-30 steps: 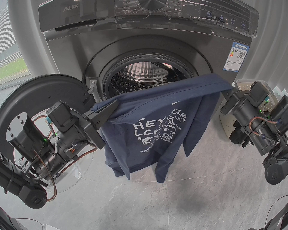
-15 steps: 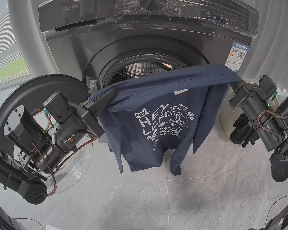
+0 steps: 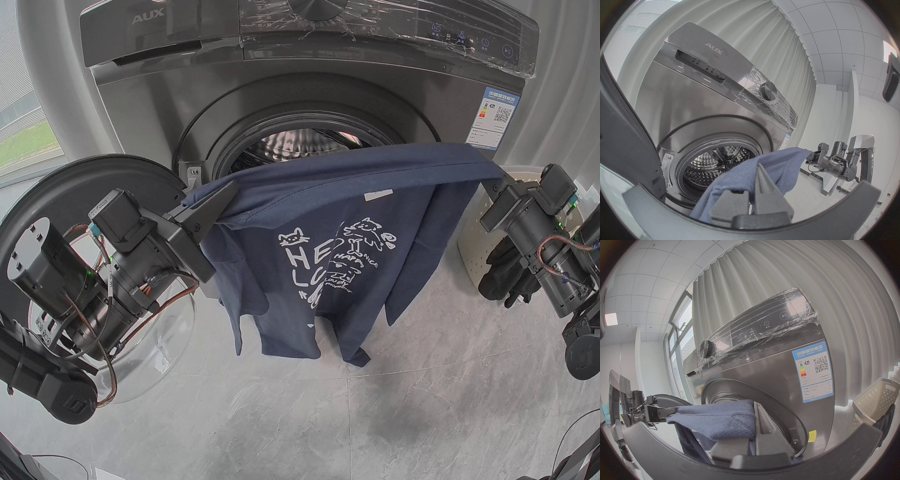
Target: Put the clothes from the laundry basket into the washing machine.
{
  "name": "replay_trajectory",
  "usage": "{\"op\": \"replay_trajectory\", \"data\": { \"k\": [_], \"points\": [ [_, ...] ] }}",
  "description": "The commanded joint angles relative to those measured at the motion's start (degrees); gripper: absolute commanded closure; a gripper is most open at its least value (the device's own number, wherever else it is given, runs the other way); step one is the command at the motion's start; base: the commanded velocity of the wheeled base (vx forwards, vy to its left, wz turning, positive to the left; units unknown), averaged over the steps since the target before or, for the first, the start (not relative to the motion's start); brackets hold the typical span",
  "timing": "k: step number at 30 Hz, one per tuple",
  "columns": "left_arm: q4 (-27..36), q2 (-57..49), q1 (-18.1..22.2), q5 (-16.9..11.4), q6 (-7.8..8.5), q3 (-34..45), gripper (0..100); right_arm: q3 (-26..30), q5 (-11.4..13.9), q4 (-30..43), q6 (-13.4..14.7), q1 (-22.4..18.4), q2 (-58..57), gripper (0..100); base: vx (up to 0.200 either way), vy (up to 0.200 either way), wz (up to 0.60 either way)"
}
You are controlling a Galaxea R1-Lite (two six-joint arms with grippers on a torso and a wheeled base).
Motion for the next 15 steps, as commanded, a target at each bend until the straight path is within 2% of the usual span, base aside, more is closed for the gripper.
{"op": "replay_trajectory", "data": {
  "k": [1, 11, 13, 15],
  "points": [
    [0.0, 0.0, 0.0, 0.0, -0.01, 0.0, 100, 0.0, 0.0, -0.1, 0.0, 0.0, -0.1, 100, 0.0, 0.0, 0.0],
    [0.0, 0.2, -0.6, -0.1, -0.01, 0.3, 100, 1.0, 0.0, 0.0, 0.0, 0.0, -0.4, 100, 0.0, 0.0, 0.0],
    [0.0, 0.3, -1.7, -0.1, 0.07, 0.3, 100, 1.7, -0.1, 0.3, 0.0, 0.4, -0.4, 100, 0.0, 0.0, 0.0],
    [0.0, 0.5, -5.3, 0.0, -0.1, 0.0, 100, 3.1, -0.3, 1.2, 0.1, 0.9, -0.2, 100, 0.0, 0.0, 0.0]
  ]
}}
